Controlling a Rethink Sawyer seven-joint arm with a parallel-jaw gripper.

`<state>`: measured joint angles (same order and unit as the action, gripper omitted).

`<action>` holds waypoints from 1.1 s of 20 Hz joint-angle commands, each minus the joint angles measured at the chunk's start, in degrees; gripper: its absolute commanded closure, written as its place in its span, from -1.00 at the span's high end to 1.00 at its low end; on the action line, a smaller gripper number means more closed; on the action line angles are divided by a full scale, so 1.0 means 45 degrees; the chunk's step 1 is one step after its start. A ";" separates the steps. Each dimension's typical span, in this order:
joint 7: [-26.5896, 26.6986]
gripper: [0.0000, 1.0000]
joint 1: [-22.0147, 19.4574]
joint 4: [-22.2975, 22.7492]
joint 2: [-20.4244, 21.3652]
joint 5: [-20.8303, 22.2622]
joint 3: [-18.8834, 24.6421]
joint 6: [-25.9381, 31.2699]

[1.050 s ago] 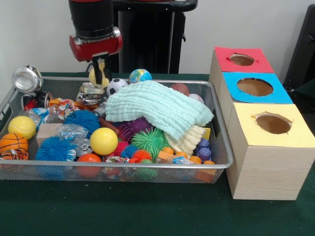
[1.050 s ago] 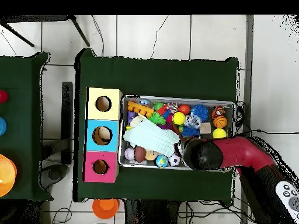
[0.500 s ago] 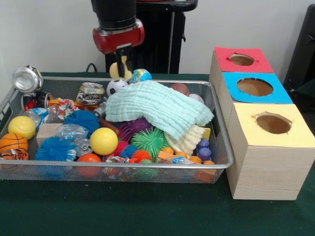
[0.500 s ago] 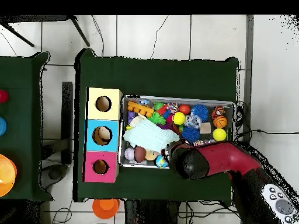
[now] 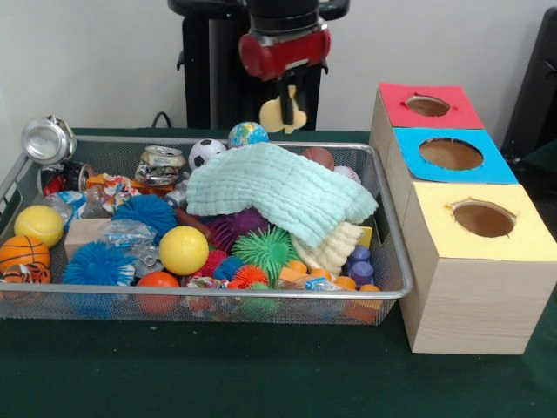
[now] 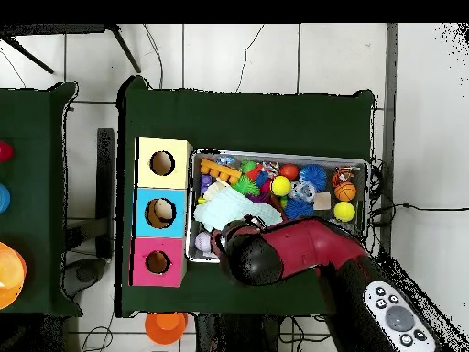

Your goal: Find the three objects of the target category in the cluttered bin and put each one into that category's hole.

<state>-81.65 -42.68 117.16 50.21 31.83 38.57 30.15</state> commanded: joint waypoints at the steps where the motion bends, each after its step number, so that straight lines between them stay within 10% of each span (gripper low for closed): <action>1: -0.3410 -1.00 0.1045 0.1533 0.2003 -0.2157 0.0008 -0.1013; 12: -0.3823 -1.00 0.2885 0.2187 0.2613 -0.3317 -0.1240 -0.2396; 22: -0.3864 -1.00 0.4180 0.1539 0.1155 -0.4363 -0.2713 -0.2720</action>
<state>-82.81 -24.80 123.22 59.03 16.22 32.13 19.56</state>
